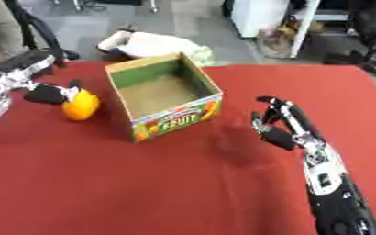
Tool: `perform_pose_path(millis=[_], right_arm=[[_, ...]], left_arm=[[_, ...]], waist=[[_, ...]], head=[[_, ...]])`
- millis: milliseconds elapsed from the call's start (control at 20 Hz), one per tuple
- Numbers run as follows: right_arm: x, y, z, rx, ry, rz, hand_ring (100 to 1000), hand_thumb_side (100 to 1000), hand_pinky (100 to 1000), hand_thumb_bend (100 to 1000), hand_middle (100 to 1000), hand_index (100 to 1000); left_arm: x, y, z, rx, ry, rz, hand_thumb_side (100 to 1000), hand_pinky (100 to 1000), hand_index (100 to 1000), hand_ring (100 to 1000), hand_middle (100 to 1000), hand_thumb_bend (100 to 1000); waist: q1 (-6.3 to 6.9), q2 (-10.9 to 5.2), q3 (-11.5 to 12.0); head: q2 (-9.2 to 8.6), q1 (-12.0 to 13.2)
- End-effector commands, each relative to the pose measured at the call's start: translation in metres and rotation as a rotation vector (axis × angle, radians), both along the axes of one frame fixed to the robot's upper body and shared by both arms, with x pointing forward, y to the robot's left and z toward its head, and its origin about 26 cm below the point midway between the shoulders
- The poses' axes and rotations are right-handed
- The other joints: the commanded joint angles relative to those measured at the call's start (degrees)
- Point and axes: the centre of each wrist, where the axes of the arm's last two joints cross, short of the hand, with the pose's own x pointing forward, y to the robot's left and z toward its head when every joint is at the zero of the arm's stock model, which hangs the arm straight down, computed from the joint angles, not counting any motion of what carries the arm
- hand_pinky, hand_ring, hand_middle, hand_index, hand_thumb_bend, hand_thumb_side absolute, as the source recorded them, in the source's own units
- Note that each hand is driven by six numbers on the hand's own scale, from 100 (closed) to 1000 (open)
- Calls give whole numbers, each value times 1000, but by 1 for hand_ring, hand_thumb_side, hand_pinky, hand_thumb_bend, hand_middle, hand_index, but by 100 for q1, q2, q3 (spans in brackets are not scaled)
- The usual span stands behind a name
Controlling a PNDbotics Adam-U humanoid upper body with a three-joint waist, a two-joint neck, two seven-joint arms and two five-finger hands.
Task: Pick up objects on the table and place them in the box.
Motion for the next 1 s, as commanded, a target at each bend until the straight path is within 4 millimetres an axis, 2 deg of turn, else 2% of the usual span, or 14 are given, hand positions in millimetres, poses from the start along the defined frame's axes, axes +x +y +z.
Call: perform_pose_path(millis=[50,300,550,850,1000], right_arm=[[4,-4,12,-14,-33,-2,602,575,592,100,420,883],[3,-5,11,-13,-32,-4,602,575,593,100,420,883],[3,-5,11,-11,-33,-6,602,573,593,100,420,883],[4,-4,12,-9,-34,-7,602,574,593,100,420,883],[4,-4,12,-8,-35,-7,602,574,593,100,420,883]], left_arm=[[14,4,5,43,30,30,333,799,949,870,907,124],[35,10,3,92,108,71,361,810,952,879,919,179],[43,13,5,133,169,129,389,814,952,884,926,225],[51,16,-10,191,216,191,422,827,960,896,939,298],[53,16,-18,232,242,191,444,836,967,904,948,376]], waist=[[11,-100,4],[4,-111,20],[-9,-113,36],[-18,-107,39],[-21,-102,38]], head=[[17,-13],[10,-35],[8,-52],[2,-59],[-3,-59]])
